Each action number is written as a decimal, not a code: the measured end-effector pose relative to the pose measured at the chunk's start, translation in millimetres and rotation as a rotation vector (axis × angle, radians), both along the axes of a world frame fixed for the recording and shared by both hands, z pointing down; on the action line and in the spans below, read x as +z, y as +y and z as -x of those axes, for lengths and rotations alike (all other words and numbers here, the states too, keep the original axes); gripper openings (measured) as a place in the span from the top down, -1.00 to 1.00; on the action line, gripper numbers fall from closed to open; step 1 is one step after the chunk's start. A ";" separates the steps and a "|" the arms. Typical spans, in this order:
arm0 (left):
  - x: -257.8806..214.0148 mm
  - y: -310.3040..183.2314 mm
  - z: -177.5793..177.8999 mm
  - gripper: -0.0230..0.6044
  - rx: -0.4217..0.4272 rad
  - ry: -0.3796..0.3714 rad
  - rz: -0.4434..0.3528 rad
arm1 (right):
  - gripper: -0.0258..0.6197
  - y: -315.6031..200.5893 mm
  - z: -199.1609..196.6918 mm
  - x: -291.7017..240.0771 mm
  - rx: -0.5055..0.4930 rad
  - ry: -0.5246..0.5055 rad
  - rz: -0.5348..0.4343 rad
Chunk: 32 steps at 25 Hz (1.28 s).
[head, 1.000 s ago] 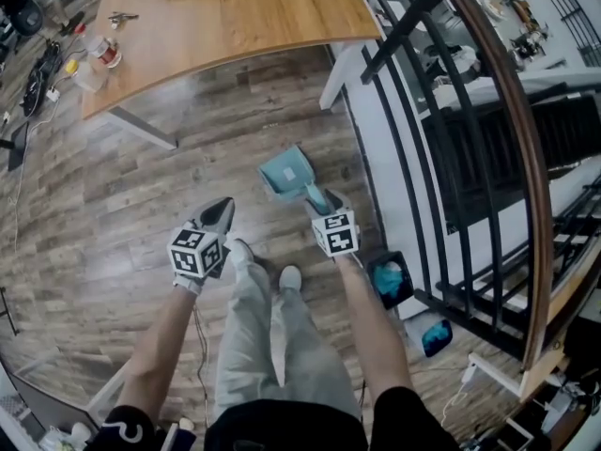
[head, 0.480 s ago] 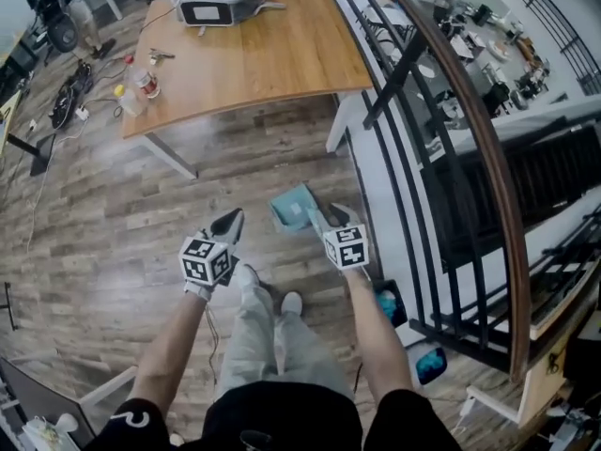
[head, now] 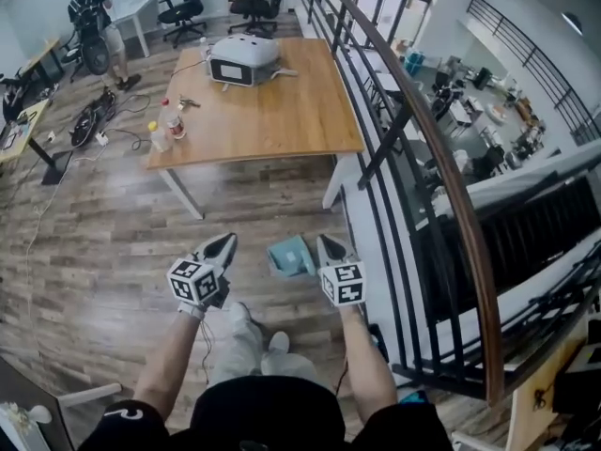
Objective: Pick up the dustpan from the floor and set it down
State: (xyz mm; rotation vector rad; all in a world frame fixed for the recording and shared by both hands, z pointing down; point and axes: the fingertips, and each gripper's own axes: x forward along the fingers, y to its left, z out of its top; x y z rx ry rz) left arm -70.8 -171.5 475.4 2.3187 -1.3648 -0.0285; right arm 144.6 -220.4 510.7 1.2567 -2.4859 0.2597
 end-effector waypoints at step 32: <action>-72.1 68.3 28.8 0.93 -0.035 -0.029 -0.087 | 0.93 58.9 25.2 -78.6 -0.102 -0.010 -0.037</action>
